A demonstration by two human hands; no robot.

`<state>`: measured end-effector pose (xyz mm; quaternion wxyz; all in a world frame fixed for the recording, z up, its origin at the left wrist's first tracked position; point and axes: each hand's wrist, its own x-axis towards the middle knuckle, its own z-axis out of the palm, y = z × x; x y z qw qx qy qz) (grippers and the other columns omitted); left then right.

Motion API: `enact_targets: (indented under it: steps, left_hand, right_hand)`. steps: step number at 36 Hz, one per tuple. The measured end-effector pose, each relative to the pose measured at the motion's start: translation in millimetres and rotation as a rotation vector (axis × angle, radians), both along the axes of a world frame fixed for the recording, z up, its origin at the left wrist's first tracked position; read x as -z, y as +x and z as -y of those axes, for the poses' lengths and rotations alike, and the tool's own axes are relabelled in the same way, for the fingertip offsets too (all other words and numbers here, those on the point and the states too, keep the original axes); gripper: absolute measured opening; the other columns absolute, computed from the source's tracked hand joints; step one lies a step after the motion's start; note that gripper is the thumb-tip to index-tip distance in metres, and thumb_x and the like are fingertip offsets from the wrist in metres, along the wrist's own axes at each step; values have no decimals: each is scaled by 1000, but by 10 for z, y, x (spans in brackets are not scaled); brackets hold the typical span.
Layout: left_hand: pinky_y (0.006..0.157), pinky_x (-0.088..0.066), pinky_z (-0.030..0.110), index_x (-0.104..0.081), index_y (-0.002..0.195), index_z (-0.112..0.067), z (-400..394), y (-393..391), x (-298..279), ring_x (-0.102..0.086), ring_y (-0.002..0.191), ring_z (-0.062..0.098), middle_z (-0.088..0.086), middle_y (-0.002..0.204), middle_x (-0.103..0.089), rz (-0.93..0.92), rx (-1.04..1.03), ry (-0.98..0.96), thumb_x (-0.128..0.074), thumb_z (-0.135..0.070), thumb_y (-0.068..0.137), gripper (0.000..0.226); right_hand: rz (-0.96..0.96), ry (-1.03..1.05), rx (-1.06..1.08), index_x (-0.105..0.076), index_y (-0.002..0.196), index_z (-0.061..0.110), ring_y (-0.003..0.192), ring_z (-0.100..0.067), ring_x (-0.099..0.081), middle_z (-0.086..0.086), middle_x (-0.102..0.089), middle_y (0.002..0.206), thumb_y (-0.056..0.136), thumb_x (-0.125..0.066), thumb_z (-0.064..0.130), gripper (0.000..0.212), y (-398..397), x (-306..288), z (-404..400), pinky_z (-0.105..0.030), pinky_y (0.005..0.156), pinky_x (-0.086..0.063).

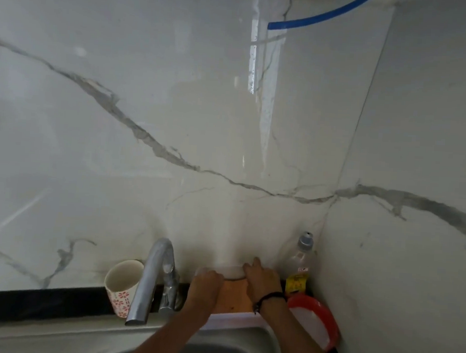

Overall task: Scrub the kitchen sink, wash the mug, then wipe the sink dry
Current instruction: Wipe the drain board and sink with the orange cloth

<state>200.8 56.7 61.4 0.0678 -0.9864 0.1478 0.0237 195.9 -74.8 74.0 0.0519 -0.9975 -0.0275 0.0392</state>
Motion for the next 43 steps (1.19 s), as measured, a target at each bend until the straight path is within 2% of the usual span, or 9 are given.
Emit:
enact_targets:
  steps: [5,9,13,20,24,28,32,39,43]
  left_hand:
    - [94,-40,31,-57,111,-5,50,-303,-176,-59,105,24,10,111,-63,7,3,-258,-29,-2,96,31]
    - [74,-51,24,-68,82,-6,114,-678,-263,-65,75,18,9,80,-68,114,-23,-660,-59,-1,83,10]
    - [78,-46,33,-67,97,-6,153,-1378,-346,-65,91,27,14,96,-70,-79,-75,-810,-45,-11,93,23]
    - [68,-54,39,-70,68,-32,233,-2637,-76,-66,64,25,5,65,-69,-419,-107,-1145,-52,-14,78,27]
    - [64,-52,24,-67,72,-35,349,-3160,240,-56,54,-5,-11,61,-66,-502,-16,-1033,-53,-5,86,36]
    - [69,-47,17,-71,95,-16,456,-3381,307,-60,70,3,0,87,-72,-520,47,-953,-53,-9,90,21]
    - [61,-40,3,-69,98,-17,541,-3410,369,-62,77,2,-9,84,-66,-544,55,-931,-54,-10,90,18]
    - [72,-45,19,-62,85,-25,614,-3449,491,-62,86,8,-6,86,-66,-699,-20,-1052,-53,-7,87,20]
    - [75,-43,19,-61,95,-21,609,-3412,504,-60,90,12,1,95,-66,-706,-103,-1162,-52,-6,89,19]
  right_hand:
    - [74,140,117,-54,115,11,108,-26,-57,-10,-56,121,92,-36,3,30,-331,-173,-70,-32,87,-47]
    - [74,285,278,-60,113,17,107,-25,-60,-7,-62,118,92,-43,10,27,-820,-244,-68,-33,87,-51]
    - [105,399,369,-61,111,18,106,-25,-59,-7,-63,114,91,-48,16,25,-1519,-298,46,-33,84,-50]
    - [189,448,450,-67,102,16,95,-24,-63,-4,-68,103,87,-35,26,36,-2768,-394,195,-31,75,-47]
    - [116,419,599,-64,106,18,101,-28,-62,-6,-66,109,91,-47,18,22,-3359,-248,346,-34,79,-47]
    - [44,298,718,-61,111,17,103,-23,-62,-4,-65,113,96,-40,21,25,-3746,-29,474,-30,79,-48]
    - [43,328,884,-58,113,17,104,-26,-61,-5,-62,116,96,-39,20,26,-3953,168,528,-30,79,-47]
    - [-130,214,974,-39,127,13,122,-22,-48,-4,-48,129,90,-52,38,46,-4197,482,436,-31,93,-45]
    - [-104,137,979,-43,123,15,122,-22,-45,-3,-51,128,92,-46,31,35,-4230,601,408,-31,95,-44]
